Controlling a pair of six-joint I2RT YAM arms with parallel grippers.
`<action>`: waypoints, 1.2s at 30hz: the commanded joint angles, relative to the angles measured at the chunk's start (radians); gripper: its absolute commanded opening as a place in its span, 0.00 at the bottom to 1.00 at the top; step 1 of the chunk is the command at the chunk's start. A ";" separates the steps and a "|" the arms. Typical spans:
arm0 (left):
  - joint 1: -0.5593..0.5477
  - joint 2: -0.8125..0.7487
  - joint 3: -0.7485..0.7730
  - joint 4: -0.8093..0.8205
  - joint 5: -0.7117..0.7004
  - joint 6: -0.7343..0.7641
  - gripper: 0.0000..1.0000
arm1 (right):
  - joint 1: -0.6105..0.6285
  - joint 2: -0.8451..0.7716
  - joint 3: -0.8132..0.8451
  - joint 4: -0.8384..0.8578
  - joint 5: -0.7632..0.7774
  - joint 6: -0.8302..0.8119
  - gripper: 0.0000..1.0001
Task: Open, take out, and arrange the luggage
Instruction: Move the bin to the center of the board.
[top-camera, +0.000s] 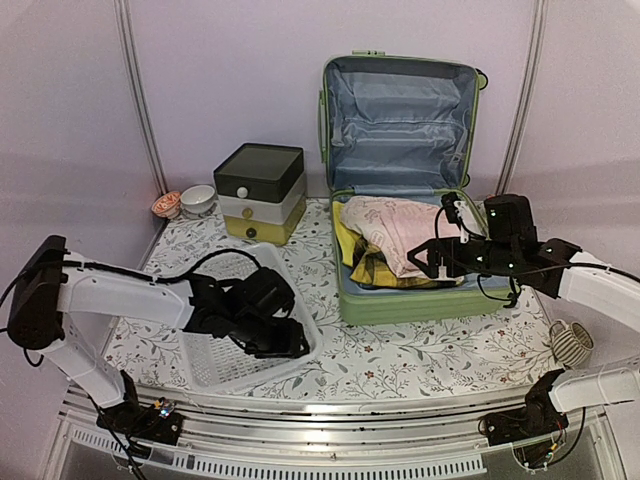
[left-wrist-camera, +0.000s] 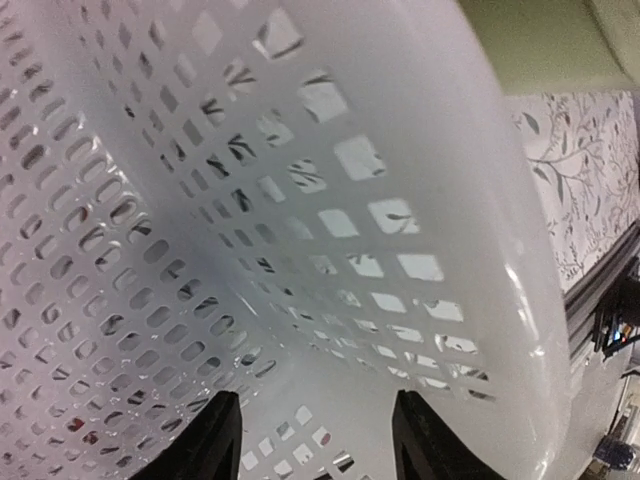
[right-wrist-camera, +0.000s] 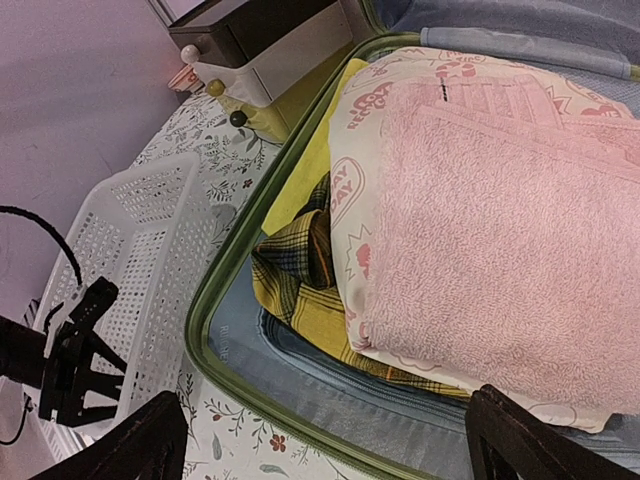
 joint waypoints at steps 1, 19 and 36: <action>-0.104 0.053 0.043 0.086 0.044 0.003 0.55 | -0.005 -0.007 -0.005 0.000 0.002 0.010 0.99; -0.173 -0.029 0.226 -0.181 -0.143 0.127 0.73 | -0.005 0.050 0.009 0.007 0.009 -0.008 0.99; 0.292 -0.574 -0.010 -0.409 -0.253 0.103 0.98 | -0.005 0.114 0.027 0.080 0.050 -0.016 0.99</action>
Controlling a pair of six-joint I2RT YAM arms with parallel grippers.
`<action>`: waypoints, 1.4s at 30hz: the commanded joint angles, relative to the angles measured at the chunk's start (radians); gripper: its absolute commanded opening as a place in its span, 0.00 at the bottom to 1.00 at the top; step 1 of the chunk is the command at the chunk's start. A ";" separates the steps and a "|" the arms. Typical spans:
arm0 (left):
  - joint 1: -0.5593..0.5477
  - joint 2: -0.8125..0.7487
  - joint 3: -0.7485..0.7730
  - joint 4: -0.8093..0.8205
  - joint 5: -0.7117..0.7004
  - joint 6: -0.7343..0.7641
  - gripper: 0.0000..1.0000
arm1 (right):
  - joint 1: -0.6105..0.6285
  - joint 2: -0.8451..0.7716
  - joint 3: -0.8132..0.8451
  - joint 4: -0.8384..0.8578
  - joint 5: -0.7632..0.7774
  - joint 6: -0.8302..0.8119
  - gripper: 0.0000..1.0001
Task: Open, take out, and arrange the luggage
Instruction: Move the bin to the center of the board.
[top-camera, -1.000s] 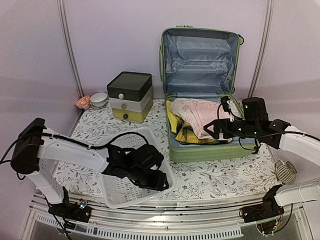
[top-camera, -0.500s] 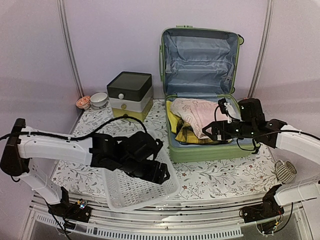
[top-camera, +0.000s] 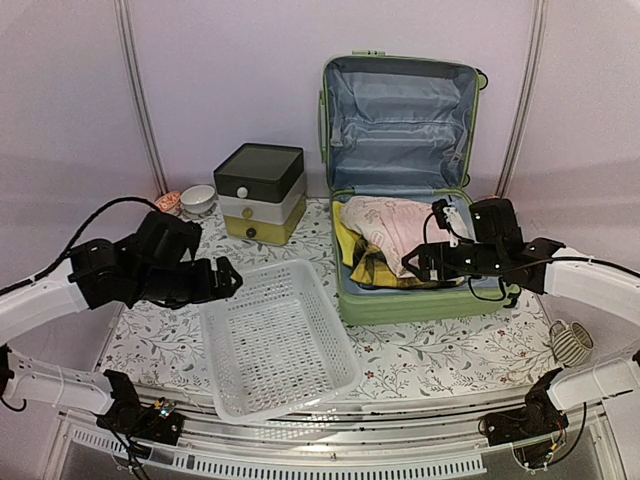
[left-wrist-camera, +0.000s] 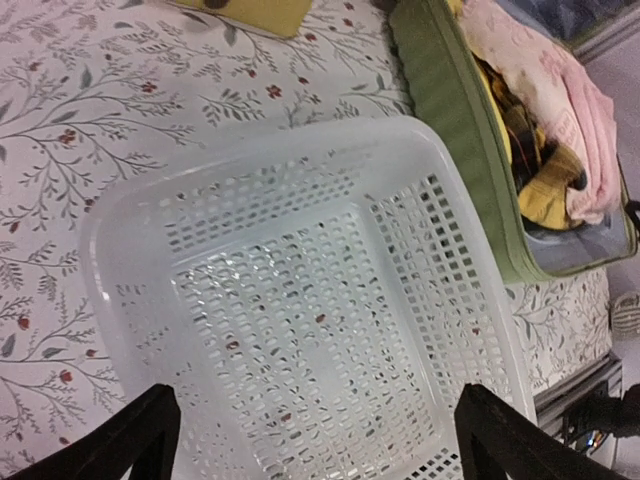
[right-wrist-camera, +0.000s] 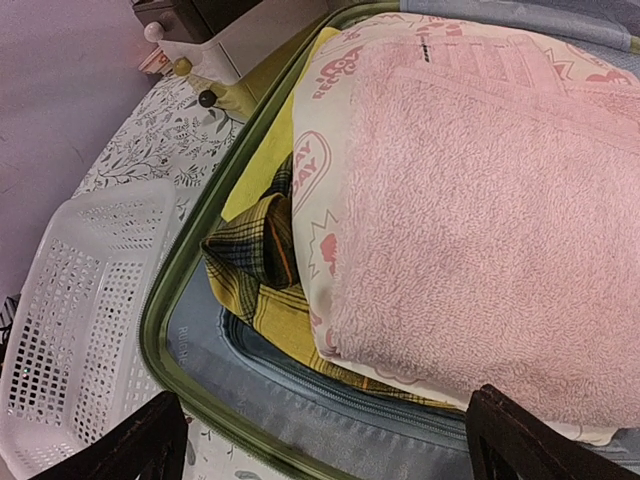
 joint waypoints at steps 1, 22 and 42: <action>0.145 -0.088 -0.086 -0.026 0.046 0.028 0.98 | -0.005 0.020 0.026 0.058 0.022 -0.005 0.99; 0.443 -0.123 -0.376 0.359 0.417 0.141 0.98 | -0.004 0.047 -0.013 0.107 0.066 -0.006 0.99; 0.510 0.170 -0.357 0.606 0.542 0.256 0.98 | -0.005 0.011 -0.052 0.141 0.097 0.006 0.99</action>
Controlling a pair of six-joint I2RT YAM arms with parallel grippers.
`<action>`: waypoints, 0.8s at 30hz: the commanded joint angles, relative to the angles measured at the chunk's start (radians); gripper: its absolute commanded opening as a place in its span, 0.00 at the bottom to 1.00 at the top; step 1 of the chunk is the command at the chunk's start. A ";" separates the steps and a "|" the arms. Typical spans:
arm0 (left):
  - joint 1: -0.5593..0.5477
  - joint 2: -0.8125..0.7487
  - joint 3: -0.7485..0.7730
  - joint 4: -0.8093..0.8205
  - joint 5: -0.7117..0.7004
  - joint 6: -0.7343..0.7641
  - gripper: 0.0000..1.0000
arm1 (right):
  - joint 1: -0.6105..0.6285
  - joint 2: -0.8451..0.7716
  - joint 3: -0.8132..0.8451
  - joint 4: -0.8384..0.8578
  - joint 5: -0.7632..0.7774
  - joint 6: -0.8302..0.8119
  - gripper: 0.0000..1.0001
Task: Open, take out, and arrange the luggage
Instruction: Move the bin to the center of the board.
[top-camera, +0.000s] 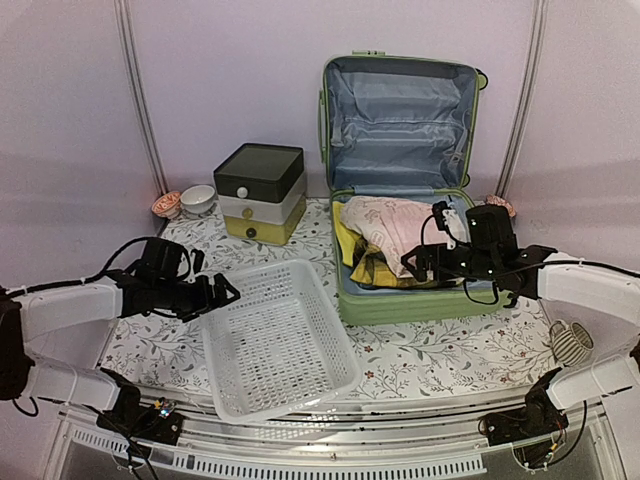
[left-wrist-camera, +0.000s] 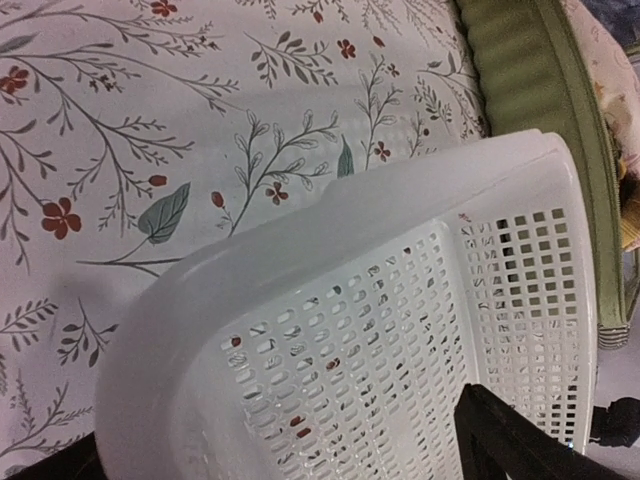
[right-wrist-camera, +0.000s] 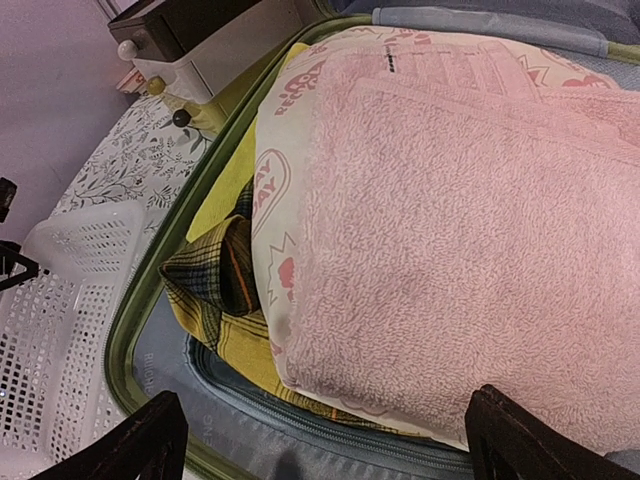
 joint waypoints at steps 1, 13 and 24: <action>0.029 0.066 0.027 0.100 0.058 0.044 0.98 | -0.005 -0.027 0.003 0.007 0.029 0.007 0.99; 0.032 0.262 0.193 0.165 0.126 0.084 0.95 | -0.005 -0.040 -0.014 -0.021 0.043 0.040 0.99; 0.031 0.336 0.360 0.083 0.057 0.140 0.98 | -0.005 -0.062 -0.005 -0.057 0.039 0.027 0.99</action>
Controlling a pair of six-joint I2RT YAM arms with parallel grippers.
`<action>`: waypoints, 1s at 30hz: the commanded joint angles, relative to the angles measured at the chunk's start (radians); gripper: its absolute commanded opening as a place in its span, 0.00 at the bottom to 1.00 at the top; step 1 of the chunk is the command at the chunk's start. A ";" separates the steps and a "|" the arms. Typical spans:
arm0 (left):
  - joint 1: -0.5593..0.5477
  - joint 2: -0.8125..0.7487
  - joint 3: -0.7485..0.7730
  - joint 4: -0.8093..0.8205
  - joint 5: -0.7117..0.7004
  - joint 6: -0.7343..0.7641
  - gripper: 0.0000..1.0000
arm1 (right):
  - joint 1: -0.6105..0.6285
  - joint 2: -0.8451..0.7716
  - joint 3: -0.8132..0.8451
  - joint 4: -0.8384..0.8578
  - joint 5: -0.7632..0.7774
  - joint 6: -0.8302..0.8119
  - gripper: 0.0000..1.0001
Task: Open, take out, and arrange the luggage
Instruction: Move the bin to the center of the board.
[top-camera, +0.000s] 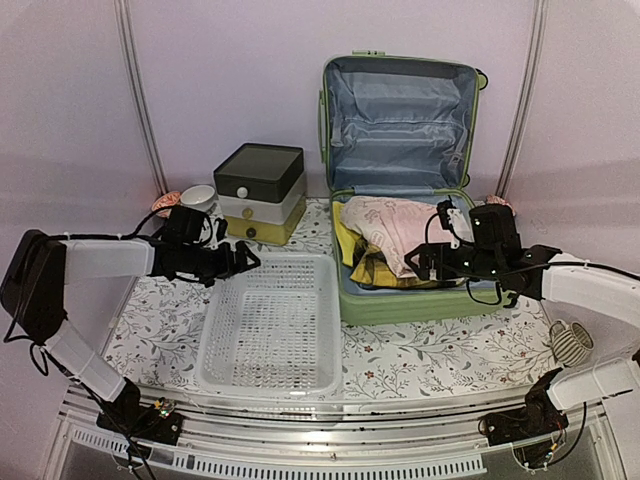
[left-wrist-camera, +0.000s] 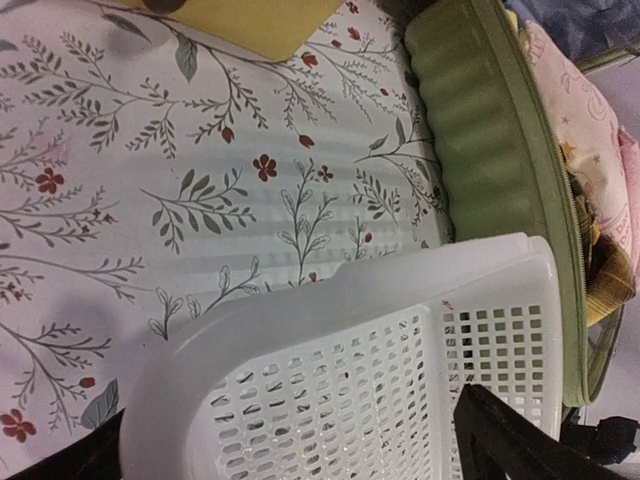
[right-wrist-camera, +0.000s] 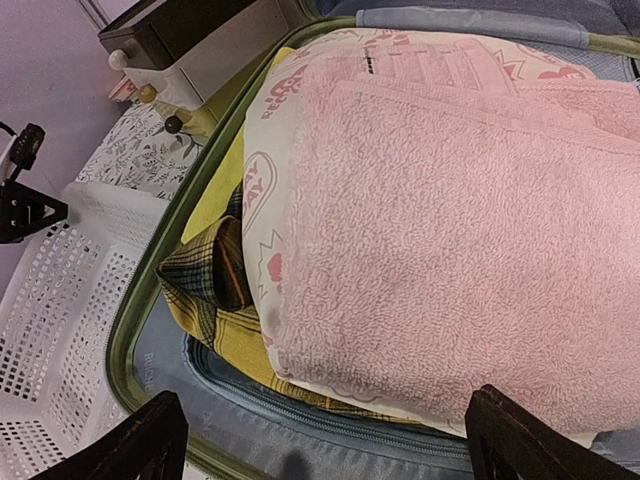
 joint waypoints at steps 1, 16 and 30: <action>0.000 -0.049 0.071 -0.066 -0.051 0.066 0.98 | -0.005 -0.033 -0.008 -0.027 0.004 -0.003 0.99; -0.006 -0.438 -0.089 -0.335 -0.006 0.023 0.98 | -0.005 -0.087 -0.049 -0.017 -0.053 -0.001 0.99; -0.058 -0.496 -0.205 -0.326 0.061 -0.043 0.88 | -0.005 -0.107 -0.049 -0.053 -0.056 -0.009 0.99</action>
